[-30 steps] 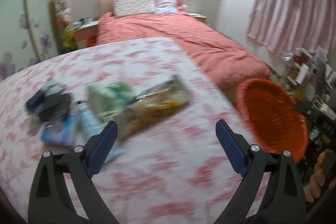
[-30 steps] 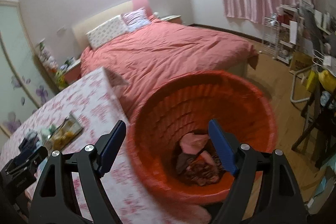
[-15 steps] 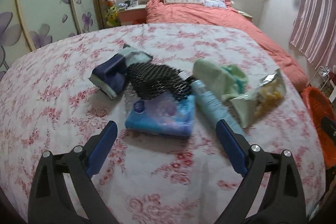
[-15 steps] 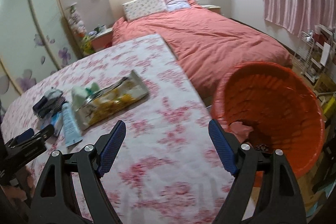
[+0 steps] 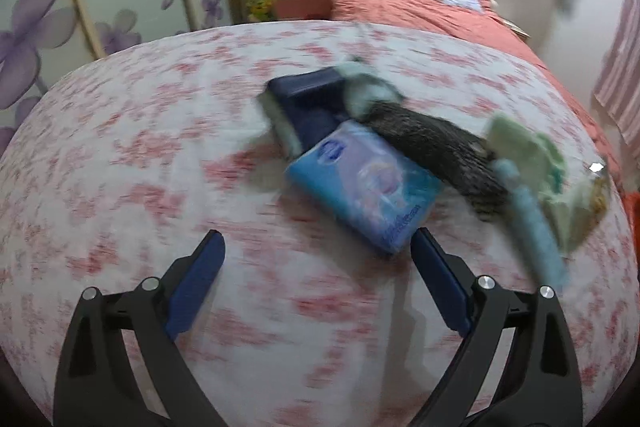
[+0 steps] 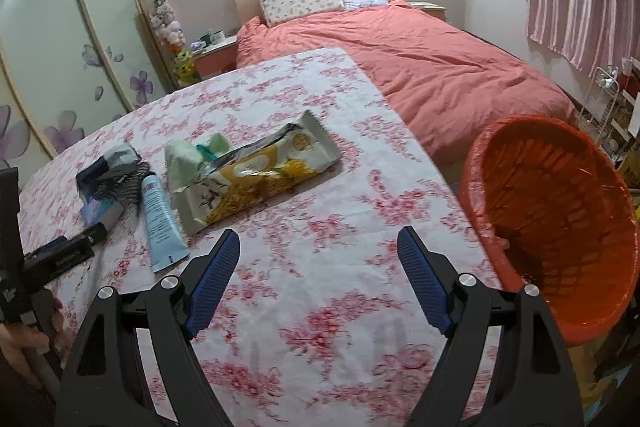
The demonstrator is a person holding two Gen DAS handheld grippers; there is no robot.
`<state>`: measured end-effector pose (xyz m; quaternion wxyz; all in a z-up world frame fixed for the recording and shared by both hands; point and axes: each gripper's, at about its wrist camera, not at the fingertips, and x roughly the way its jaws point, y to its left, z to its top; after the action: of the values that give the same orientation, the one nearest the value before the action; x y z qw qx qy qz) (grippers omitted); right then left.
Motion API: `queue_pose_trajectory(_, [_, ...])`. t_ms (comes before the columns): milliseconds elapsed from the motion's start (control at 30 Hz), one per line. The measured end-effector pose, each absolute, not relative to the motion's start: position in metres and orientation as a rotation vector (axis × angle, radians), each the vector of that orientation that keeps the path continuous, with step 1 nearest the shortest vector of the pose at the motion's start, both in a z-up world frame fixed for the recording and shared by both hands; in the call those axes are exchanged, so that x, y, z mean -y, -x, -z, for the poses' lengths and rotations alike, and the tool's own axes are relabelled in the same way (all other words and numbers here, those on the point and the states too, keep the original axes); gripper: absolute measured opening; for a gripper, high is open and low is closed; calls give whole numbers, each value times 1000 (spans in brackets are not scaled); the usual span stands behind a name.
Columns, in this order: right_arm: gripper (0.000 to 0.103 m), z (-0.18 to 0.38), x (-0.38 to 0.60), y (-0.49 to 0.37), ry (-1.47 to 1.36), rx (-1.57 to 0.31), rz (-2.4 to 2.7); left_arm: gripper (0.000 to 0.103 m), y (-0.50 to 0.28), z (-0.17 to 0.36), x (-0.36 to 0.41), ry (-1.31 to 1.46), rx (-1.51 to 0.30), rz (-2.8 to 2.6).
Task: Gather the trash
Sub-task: 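Move both tools back over the bed toward the blue tissue pack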
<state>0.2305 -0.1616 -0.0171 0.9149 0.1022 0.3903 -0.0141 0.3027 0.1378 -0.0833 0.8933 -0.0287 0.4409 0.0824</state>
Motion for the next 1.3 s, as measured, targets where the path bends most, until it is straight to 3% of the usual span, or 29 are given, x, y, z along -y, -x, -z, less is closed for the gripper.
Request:
queue_pose_trajectory(200, [80,21,134,-237,-179,-820,-32,89,-292,76,-167,119,-905,-142])
queue_pose_trajectory(433, [80,23,115,-242,-151,-832,-64,89,-307,65,-147,186,-857,-61])
queue_pose_trajectory(867, [80,29,114,-248,-152,-853,-72,61,-346,80,-143,178,-906,-86])
queue_pose_trajectory(1267, [80,30,100,-246,-137,-860,-102,61,-336,81,-153,131,-912,-79])
queue_pose_trajectory(1300, [80,29,99,-246,-136,-860,-106,56,-336,82,-151,105,-909,-85])
